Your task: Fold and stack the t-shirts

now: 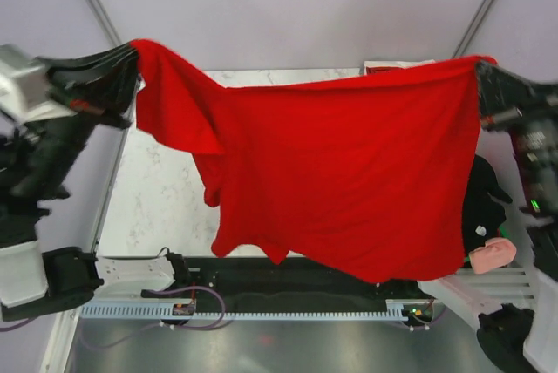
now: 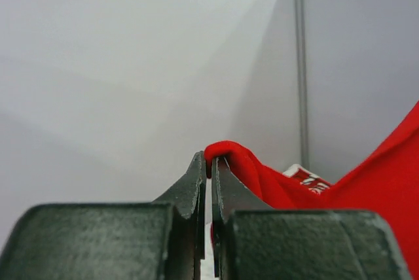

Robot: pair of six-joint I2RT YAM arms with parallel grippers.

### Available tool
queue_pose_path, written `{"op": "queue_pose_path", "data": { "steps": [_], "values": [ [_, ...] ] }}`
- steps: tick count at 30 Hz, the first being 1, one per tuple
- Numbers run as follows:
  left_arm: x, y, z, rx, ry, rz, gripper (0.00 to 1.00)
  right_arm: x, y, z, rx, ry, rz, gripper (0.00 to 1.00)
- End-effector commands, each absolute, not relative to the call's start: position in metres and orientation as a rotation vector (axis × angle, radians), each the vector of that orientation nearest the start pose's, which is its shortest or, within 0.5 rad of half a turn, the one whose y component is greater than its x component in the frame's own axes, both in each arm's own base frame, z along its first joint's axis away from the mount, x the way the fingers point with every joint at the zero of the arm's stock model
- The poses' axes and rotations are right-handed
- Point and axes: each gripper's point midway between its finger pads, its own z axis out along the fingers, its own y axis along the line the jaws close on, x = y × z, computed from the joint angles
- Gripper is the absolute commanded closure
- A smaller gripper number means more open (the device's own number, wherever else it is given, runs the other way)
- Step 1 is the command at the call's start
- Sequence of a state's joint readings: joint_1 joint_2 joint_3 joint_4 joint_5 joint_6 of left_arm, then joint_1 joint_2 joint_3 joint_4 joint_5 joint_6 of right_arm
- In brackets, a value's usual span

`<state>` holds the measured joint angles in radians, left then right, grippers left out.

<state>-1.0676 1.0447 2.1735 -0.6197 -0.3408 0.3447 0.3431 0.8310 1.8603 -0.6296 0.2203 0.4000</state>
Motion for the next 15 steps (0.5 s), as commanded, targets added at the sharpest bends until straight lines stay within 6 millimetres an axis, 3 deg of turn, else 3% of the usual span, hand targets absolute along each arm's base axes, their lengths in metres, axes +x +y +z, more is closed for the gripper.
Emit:
{"op": "queue_pose_path", "data": {
  "steps": [1, 2, 4, 5, 6, 7, 8, 9, 10, 11, 12, 13, 14, 15],
  "values": [
    [0.207, -0.155, 0.656, 0.481, 1.072, -0.145, 0.98, 0.266, 0.055, 0.567, 0.274, 1.396, 0.385, 1.0],
    [0.219, -0.16, 0.651, 0.493, 1.07, -0.082, 0.98, 0.304, 0.065, 0.537, 0.29, 1.506, 0.337, 1.0],
    [0.265, -0.159, 0.628, 0.501, 1.124, -0.032, 0.98, 0.342, 0.062, 0.503, 0.364, 1.6, 0.229, 1.0],
    [0.293, -0.166, 0.609, 0.46, 1.19, -0.142, 0.98, 0.374, 0.064, 0.459, 0.4, 1.715, 0.133, 1.0],
    [0.34, -0.146, 0.575, 0.468, 1.265, -0.13, 0.98, 0.391, 0.064, 0.432, 0.438, 1.771, 0.079, 1.0],
    [0.371, -0.139, 0.557, 0.441, 1.304, -0.158, 0.98, 0.418, 0.066, 0.383, 0.468, 1.881, -0.022, 1.0],
    [0.425, -0.139, 0.505, 0.378, 1.448, -0.247, 0.98, 0.43, 0.058, 0.356, 0.518, 1.924, -0.115, 1.0],
    [0.463, -0.114, 0.473, 0.348, 1.532, -0.293, 0.92, 0.443, 0.053, 0.335, 0.57, 1.962, -0.131, 1.0],
    [0.491, -0.108, 0.447, 0.305, 1.606, -0.358, 0.75, 0.455, 0.057, 0.311, 0.568, 2.024, -0.127, 1.0],
    [0.504, -0.106, 0.403, 0.211, 1.791, -0.484, 0.5, 0.473, 0.075, 0.261, 0.522, 2.174, -0.09, 0.55],
    [0.548, -0.105, 0.373, 0.19, 1.873, -0.573, 0.31, 0.484, 0.077, 0.255, 0.523, 2.197, -0.073, 0.24],
    [0.55, -0.107, 0.351, 0.154, 1.953, -0.604, 0.11, 0.488, 0.079, 0.242, 0.521, 2.233, -0.091, 0.02],
    [0.55, -0.11, 0.337, 0.152, 1.985, -0.622, 0.01, 0.49, 0.08, 0.225, 0.514, 2.275, -0.119, 0.02],
    [0.545, -0.113, 0.318, 0.135, 2.035, -0.59, 0.0, 0.487, 0.083, 0.217, 0.505, 2.292, -0.131, 0.02]
  ]
}}
